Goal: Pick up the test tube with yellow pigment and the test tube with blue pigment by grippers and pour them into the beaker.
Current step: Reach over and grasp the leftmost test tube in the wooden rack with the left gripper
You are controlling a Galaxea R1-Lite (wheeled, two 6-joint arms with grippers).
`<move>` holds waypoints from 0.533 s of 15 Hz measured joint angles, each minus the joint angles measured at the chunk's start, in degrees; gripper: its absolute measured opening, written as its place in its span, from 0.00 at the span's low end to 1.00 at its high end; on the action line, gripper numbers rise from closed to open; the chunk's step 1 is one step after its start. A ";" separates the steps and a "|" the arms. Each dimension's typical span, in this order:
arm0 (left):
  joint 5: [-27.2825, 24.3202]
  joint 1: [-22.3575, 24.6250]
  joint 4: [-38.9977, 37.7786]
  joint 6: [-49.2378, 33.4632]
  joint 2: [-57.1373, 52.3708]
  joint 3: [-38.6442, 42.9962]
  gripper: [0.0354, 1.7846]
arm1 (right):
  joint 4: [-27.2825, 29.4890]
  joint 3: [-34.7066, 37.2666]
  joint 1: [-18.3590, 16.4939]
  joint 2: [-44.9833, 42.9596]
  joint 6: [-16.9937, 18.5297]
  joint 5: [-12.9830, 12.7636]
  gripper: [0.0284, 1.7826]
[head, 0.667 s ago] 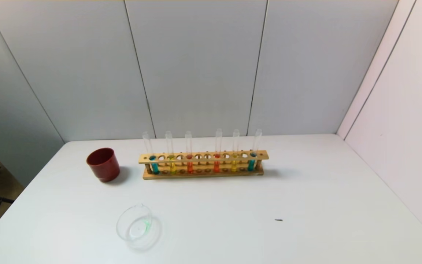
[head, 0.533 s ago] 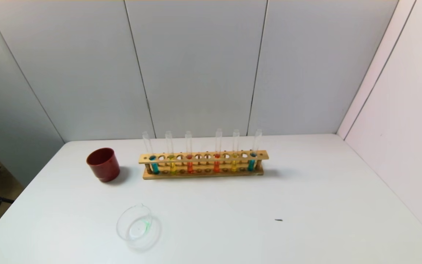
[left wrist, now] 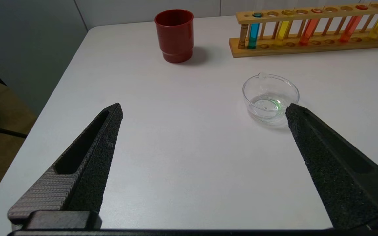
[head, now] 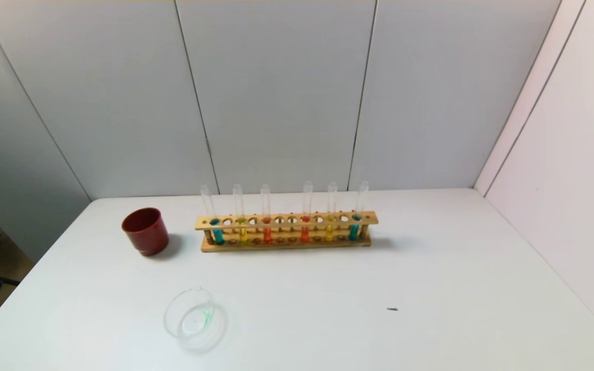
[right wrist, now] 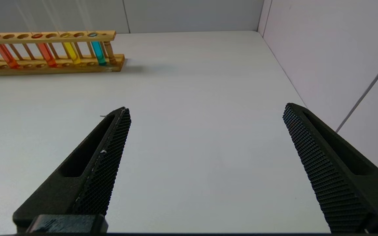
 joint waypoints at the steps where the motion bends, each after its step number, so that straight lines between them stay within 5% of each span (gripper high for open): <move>1: 0.17 0.00 0.12 0.21 0.00 -0.02 0.98 | -0.02 0.00 0.00 0.00 -0.02 0.00 0.95; 8: -3.01 0.00 3.10 2.65 10.18 -10.96 0.98 | 0.00 0.00 -0.02 0.00 0.00 0.00 0.95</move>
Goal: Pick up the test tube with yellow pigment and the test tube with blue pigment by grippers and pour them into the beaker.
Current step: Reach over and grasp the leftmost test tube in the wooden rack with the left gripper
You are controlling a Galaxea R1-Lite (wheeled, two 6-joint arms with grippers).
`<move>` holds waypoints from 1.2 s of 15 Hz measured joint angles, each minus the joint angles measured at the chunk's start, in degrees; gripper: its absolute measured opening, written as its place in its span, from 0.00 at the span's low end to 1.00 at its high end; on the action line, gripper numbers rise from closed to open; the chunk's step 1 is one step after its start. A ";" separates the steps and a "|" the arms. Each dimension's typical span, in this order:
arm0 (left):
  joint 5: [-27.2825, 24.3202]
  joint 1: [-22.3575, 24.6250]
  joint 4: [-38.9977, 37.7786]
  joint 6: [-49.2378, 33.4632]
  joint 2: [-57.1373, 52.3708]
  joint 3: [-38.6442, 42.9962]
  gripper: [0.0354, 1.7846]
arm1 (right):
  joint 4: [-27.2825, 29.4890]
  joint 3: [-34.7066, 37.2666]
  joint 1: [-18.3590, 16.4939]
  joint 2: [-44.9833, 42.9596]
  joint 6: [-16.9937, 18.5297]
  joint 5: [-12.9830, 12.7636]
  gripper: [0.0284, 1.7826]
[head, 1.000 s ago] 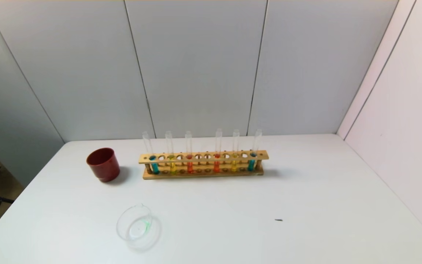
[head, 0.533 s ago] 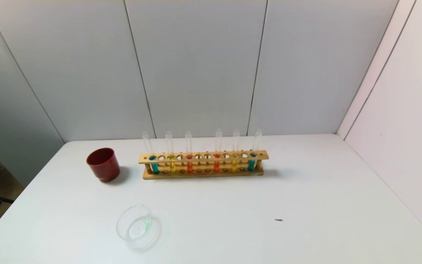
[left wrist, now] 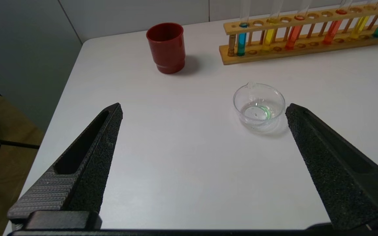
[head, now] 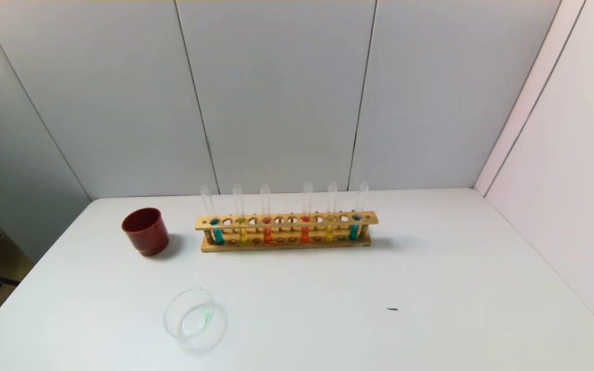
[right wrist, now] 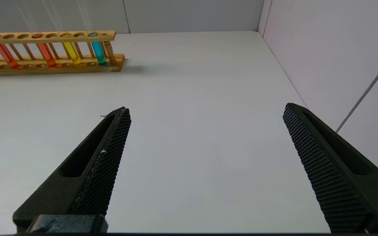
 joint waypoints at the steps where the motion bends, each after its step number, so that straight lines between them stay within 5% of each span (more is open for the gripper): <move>1: -0.35 0.00 -0.39 -0.01 3.21 -2.46 0.98 | 0.00 0.00 0.00 0.00 0.00 0.00 0.95; 6: -3.52 -0.29 -11.18 -0.09 22.92 -10.64 0.98 | 0.00 0.00 0.00 0.00 0.00 0.02 0.95; 11: -3.08 -5.75 -18.79 -2.77 41.74 -18.94 0.98 | 0.00 0.00 0.00 0.00 -0.02 0.00 0.95; 18: 10.17 -17.63 -37.10 -6.85 65.96 -22.16 0.98 | 0.00 0.00 0.00 0.00 0.00 0.00 0.95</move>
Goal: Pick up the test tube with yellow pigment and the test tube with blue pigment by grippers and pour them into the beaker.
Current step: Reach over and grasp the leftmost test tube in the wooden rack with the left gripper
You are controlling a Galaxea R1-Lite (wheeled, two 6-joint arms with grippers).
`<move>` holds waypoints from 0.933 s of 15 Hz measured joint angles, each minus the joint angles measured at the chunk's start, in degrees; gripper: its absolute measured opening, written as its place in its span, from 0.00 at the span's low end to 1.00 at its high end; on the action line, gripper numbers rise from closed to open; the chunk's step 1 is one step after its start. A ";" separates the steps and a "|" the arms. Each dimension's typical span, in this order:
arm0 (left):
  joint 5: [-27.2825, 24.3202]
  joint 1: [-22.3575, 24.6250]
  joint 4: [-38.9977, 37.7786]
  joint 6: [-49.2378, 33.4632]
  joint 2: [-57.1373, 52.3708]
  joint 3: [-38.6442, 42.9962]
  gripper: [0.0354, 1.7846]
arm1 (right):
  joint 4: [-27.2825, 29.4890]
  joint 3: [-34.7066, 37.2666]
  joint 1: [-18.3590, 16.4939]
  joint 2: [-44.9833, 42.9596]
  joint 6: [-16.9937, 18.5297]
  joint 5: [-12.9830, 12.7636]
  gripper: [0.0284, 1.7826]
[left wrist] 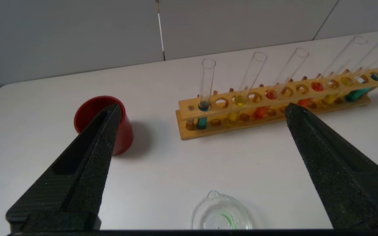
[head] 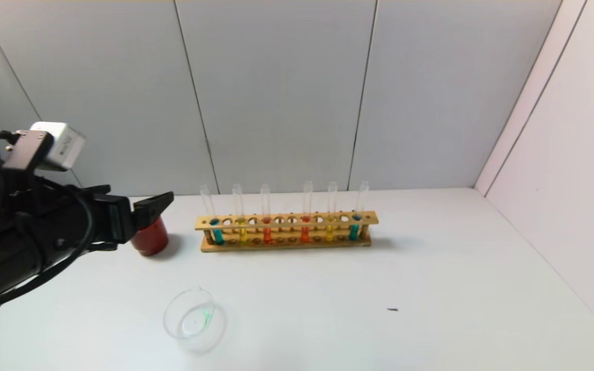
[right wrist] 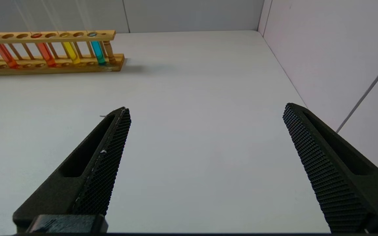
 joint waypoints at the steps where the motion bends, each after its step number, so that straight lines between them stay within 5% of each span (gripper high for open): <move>1: 1.34 -0.87 -3.30 -0.11 3.32 -0.15 0.98 | 0.00 0.00 0.00 0.00 0.00 0.00 0.95; 14: 2.45 -2.13 -17.51 -2.73 26.75 -3.54 0.98 | 0.00 0.00 0.00 0.00 -0.02 0.02 0.95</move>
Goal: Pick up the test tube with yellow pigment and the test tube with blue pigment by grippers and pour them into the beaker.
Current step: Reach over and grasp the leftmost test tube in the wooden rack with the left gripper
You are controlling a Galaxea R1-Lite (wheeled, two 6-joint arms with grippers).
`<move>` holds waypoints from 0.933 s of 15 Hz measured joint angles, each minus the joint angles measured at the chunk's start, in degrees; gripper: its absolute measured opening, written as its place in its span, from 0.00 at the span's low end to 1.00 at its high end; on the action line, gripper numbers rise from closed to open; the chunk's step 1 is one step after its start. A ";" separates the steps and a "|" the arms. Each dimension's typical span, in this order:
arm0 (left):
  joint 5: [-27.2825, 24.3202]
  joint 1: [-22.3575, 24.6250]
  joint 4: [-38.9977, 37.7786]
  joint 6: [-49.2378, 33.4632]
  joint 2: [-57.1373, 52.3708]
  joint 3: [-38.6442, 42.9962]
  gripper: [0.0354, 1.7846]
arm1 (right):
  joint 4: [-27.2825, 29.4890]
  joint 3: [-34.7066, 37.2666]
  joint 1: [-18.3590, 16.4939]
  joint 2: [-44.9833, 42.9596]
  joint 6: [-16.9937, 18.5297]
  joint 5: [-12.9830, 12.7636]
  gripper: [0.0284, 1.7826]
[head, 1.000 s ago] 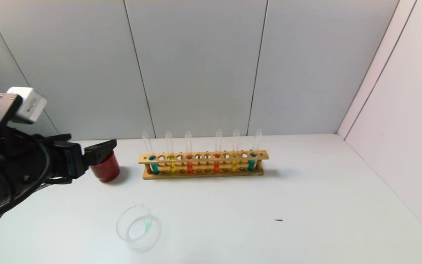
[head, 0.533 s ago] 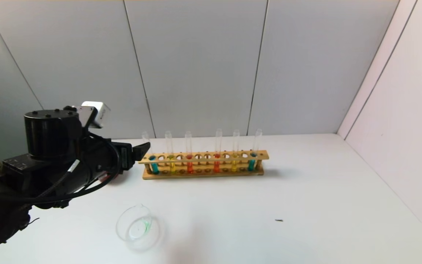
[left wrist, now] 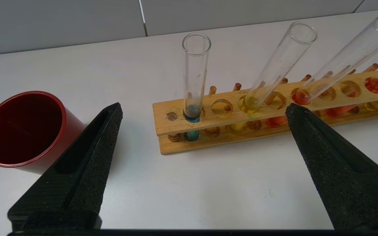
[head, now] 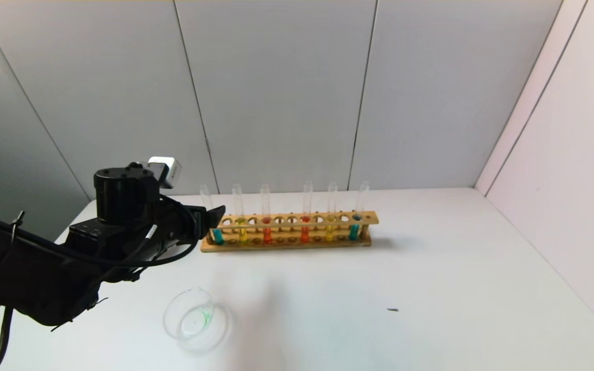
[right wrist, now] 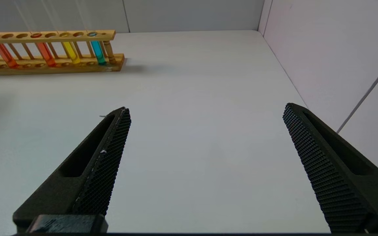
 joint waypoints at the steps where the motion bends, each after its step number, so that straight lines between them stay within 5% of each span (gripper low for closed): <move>1: -0.26 0.67 -0.07 0.02 1.38 -0.66 0.98 | 0.00 0.00 0.00 0.00 0.02 -0.05 0.95; 14: -2.38 3.58 -3.08 0.35 13.12 -9.51 0.98 | 0.00 0.00 0.00 0.00 0.02 0.00 0.95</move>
